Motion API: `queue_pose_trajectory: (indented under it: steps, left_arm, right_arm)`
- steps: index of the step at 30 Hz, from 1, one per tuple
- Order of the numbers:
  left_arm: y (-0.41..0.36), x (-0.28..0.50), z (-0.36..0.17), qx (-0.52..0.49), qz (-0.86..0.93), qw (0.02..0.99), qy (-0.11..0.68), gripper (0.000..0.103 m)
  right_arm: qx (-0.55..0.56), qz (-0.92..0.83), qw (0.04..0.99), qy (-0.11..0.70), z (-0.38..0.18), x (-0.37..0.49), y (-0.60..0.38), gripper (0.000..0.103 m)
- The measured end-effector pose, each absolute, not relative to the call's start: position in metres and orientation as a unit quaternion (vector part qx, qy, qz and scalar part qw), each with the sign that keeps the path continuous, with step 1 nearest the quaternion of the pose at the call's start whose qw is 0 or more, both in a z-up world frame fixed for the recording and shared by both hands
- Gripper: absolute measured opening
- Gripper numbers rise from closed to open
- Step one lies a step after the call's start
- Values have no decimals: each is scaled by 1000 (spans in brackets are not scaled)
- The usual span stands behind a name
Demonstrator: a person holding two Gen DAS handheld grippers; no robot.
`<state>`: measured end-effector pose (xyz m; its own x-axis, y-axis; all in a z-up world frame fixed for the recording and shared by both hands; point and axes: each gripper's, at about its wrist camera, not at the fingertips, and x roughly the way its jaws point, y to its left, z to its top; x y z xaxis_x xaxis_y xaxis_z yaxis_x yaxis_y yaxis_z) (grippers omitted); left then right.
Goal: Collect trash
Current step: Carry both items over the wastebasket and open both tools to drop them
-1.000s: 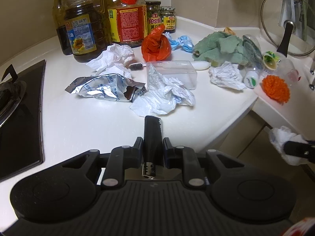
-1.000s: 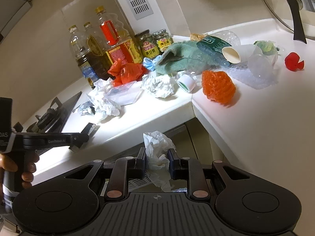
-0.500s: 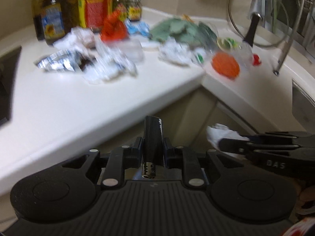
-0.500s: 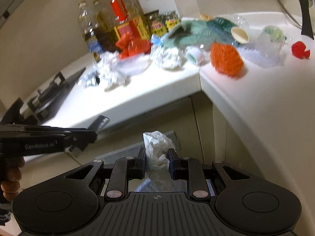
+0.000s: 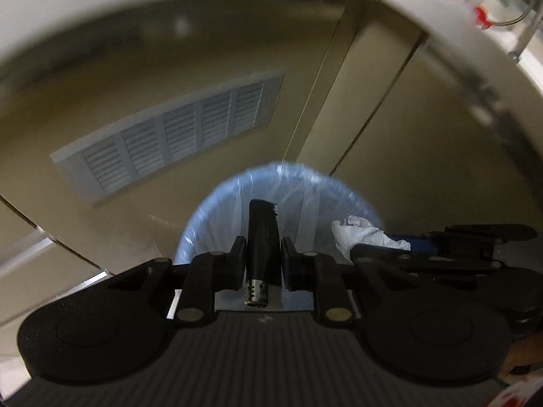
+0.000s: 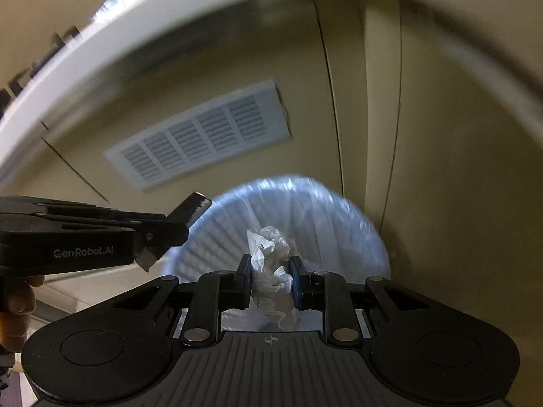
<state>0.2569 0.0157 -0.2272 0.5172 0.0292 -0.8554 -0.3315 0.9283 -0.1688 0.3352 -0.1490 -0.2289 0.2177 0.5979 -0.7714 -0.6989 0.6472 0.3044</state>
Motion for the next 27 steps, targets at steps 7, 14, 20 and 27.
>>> queue_pose_trajectory:
  steps: [7,14,20,27]
  left_arm:
    - [11,273,-284,-155,111,838,511,19]
    - [10,285,-309,-152,118,828,526,19]
    - [13,285,-305,-154,117,832,520,20]
    - [15,276,-286,-168,117,831,517,20]
  right_arm:
    - [-64,409,771,484,-269,349,-146,23]
    - [-61,404,770,490,-281,356,-145,23]
    - [-57,405,770,491,-280,354,-145,23]
    - [-58,407,765,495,-278,355,-144,23]
